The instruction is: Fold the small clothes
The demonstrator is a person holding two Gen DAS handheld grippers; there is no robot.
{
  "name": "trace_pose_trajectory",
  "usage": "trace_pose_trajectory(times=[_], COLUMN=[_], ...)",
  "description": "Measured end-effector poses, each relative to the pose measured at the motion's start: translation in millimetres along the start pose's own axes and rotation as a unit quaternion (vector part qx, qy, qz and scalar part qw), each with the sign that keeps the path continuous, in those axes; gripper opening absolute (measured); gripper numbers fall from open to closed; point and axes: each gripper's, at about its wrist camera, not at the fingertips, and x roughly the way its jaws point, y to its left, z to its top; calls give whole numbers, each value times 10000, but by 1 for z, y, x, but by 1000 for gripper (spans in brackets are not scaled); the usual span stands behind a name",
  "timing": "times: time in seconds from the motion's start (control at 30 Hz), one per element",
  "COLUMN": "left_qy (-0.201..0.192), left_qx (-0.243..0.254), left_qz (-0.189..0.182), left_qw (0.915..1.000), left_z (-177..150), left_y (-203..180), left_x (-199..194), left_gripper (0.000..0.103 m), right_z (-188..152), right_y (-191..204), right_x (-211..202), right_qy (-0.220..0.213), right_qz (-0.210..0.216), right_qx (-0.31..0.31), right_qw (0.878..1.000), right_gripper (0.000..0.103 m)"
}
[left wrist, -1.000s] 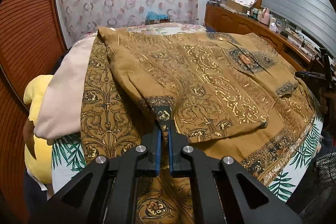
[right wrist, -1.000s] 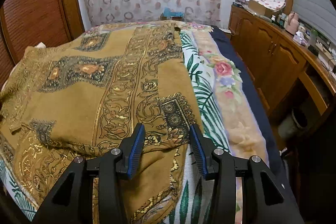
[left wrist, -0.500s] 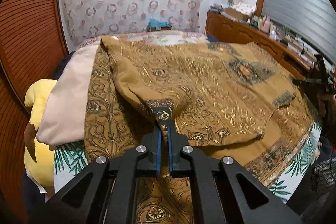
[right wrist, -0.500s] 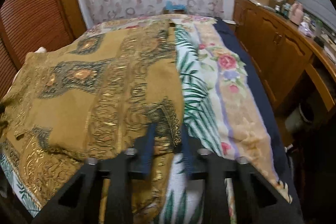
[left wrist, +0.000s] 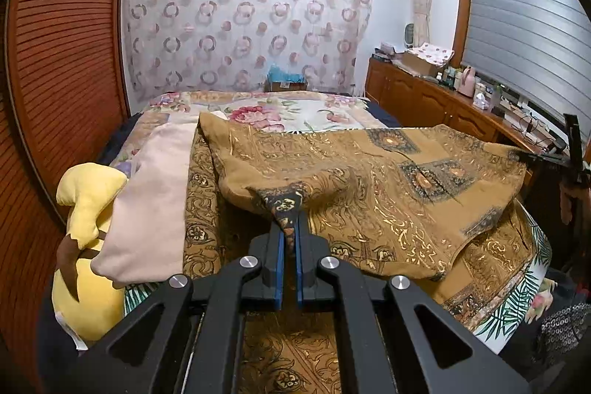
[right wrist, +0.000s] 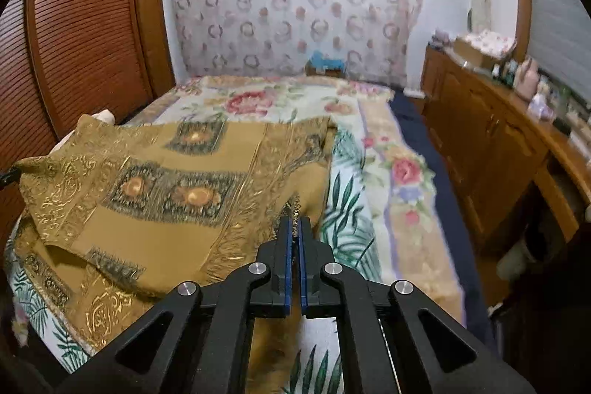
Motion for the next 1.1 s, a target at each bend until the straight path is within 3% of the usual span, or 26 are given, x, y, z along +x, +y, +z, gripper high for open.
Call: trace_pose_trajectory(times=[0.17, 0.37, 0.73, 0.87, 1.03, 1.1], left_qy=[102, 107, -125, 200, 649, 671], left_qx=[-11, -63, -143, -81, -99, -236], left_qz=[13, -25, -127, -66, 75, 49], left_qw=[9999, 9999, 9997, 9997, 9978, 9975], left_z=[-7, -9, -8, -27, -58, -63], left_y=[4, 9, 18, 21, 23, 28], left_x=[6, 6, -32, -36, -13, -10], left_gripper=[6, 6, 6, 6, 6, 15], right_z=[-7, -4, -12, -37, -76, -86], right_y=[3, 5, 9, 12, 11, 7], right_x=[16, 22, -56, -79, -58, -49], right_qy=[223, 301, -246, -205, 333, 436], right_qz=[27, 345, 615, 600, 443, 419], right_qx=[-74, -4, -180, -336, -341, -208], right_qw=[9997, 9990, 9976, 9974, 9979, 9980], right_gripper=[3, 1, 1, 1, 1, 1])
